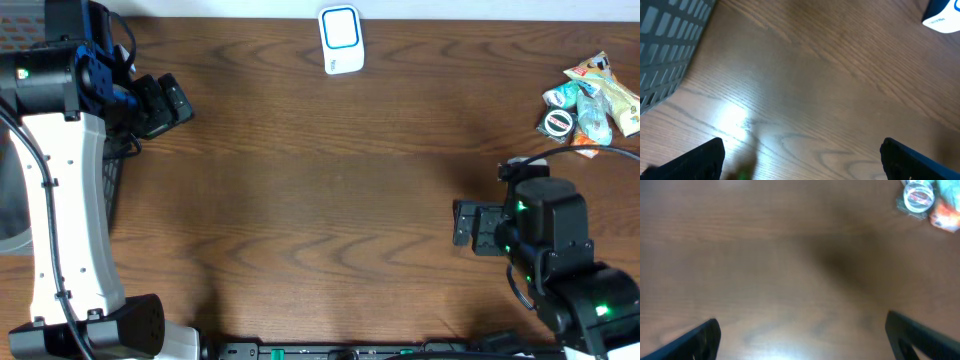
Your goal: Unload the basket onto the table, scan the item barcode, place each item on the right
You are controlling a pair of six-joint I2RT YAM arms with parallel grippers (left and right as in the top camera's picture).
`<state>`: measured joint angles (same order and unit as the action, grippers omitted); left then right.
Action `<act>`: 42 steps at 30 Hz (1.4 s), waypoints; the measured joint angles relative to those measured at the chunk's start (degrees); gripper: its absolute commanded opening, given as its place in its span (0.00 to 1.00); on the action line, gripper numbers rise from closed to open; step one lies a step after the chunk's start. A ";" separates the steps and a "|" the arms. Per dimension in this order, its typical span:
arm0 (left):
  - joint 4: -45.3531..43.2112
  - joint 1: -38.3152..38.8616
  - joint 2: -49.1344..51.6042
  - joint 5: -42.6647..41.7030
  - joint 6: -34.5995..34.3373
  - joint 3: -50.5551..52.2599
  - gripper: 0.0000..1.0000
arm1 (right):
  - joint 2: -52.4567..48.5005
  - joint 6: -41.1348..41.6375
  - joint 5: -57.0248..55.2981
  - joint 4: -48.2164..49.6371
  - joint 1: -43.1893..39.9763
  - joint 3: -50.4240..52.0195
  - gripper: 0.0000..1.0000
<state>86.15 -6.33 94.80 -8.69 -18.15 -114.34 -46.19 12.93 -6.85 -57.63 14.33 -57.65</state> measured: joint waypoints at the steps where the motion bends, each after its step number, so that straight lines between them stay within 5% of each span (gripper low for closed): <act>1: 0.00 0.00 0.00 0.02 -0.02 0.00 0.98 | 1.51 -1.51 1.29 2.78 -1.38 2.38 0.99; 10: 0.00 0.00 0.00 0.00 -0.02 0.00 0.98 | 20.11 -7.41 11.56 31.69 -12.92 28.87 0.99; 22: 0.00 0.00 0.00 0.02 0.00 0.00 0.98 | 37.09 -10.62 14.82 56.26 -13.07 54.34 0.99; 42: 0.00 0.00 0.00 0.02 -0.02 0.00 0.98 | 45.35 -12.79 9.03 53.57 -10.67 57.24 0.99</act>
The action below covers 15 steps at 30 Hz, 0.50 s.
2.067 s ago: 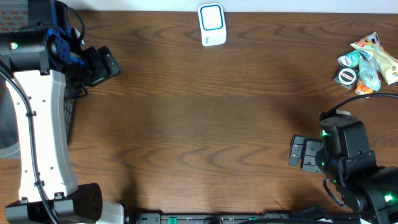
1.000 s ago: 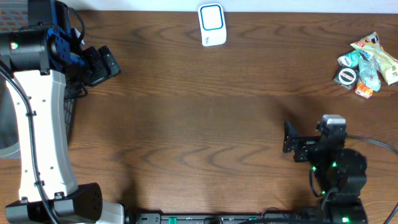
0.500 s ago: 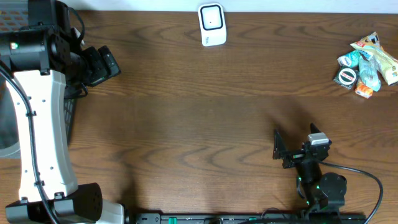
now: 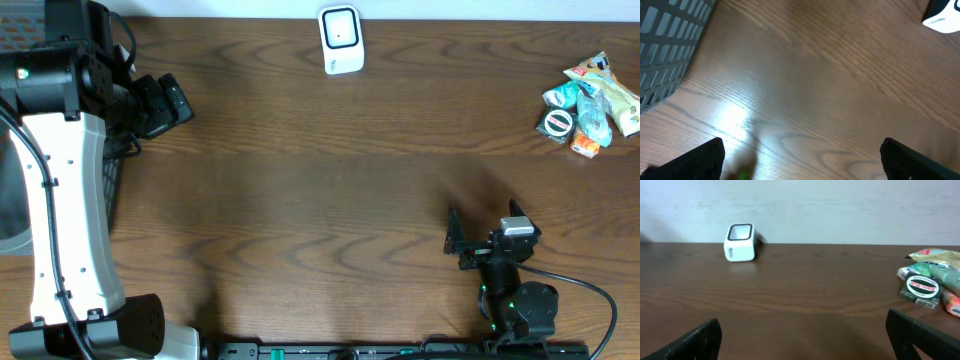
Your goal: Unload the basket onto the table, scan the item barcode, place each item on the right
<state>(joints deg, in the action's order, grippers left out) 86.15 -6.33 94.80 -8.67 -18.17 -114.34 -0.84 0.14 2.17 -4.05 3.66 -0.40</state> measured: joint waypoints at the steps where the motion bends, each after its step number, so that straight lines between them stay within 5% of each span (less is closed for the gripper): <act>1: 0.00 0.00 0.00 0.00 0.00 0.00 0.98 | 0.02 -0.02 -0.22 -0.02 0.04 0.00 0.99; 15: 0.00 0.00 0.00 0.00 0.02 0.00 0.98 | 0.02 -0.46 -0.90 -0.02 0.22 0.00 0.99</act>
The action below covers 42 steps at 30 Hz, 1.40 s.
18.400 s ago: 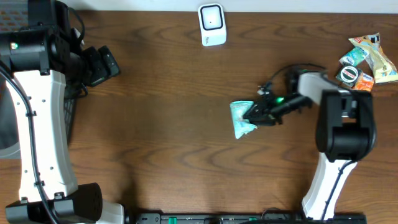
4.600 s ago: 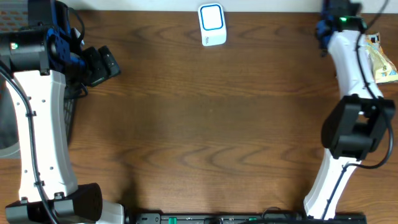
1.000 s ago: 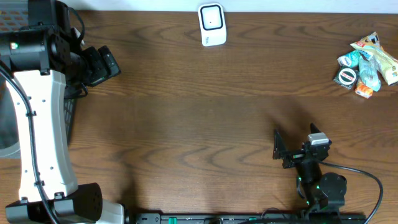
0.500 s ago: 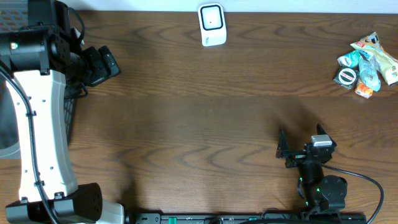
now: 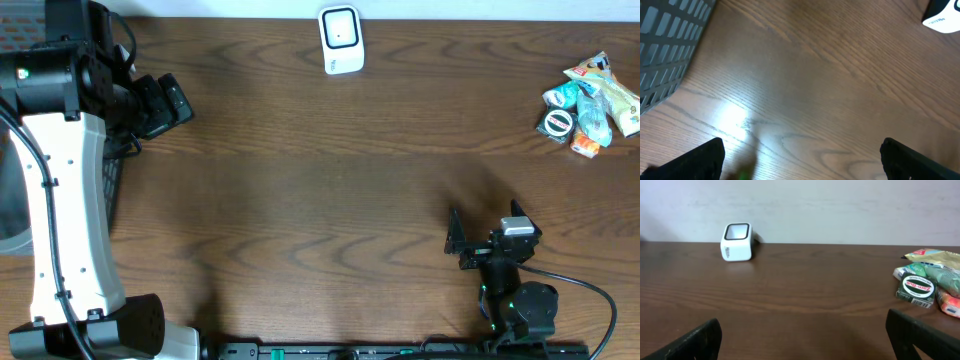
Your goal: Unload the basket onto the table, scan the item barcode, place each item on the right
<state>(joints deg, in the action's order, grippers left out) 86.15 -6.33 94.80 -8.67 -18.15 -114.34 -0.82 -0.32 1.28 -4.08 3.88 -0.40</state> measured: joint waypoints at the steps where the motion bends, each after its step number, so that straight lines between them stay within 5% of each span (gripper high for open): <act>1: -0.02 0.00 0.00 0.00 -0.02 0.00 0.98 | 0.00 0.00 0.00 0.00 0.00 0.00 0.99; 35: 4.44 0.00 -0.11 1.55 0.33 0.28 0.98 | 0.00 0.00 0.00 0.02 0.00 0.00 0.99; 42: -6.95 0.02 -9.51 2.01 2.43 16.09 0.98 | 0.02 -0.04 0.00 0.07 0.00 0.00 0.99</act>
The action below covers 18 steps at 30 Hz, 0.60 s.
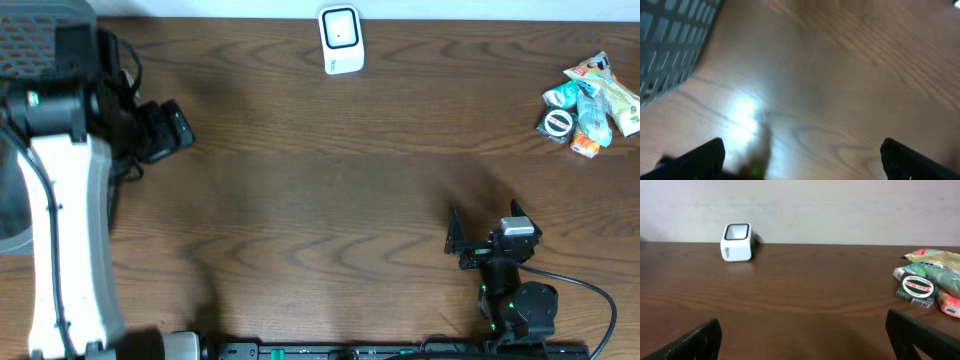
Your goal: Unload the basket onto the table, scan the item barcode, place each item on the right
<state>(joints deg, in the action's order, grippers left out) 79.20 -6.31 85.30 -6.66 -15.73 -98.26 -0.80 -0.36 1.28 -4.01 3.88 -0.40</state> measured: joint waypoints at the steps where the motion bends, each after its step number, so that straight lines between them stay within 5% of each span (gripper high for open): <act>1: -3.32 -0.04 -2.47 -0.92 1.44 3.56 0.98 | 0.07 -0.02 -0.02 0.00 0.00 0.00 0.99; 11: -28.63 0.02 -33.59 -11.47 17.97 43.58 0.98 | 0.17 -0.15 -0.02 -0.09 0.00 0.00 0.99; 18: -27.87 0.02 -57.88 -12.17 20.74 57.09 0.98 | 0.17 -0.15 0.00 -0.02 0.00 0.00 0.99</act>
<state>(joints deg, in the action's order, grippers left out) 51.33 -6.28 27.42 -18.83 5.02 -41.17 -0.62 -0.51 1.28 -4.03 3.88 -0.40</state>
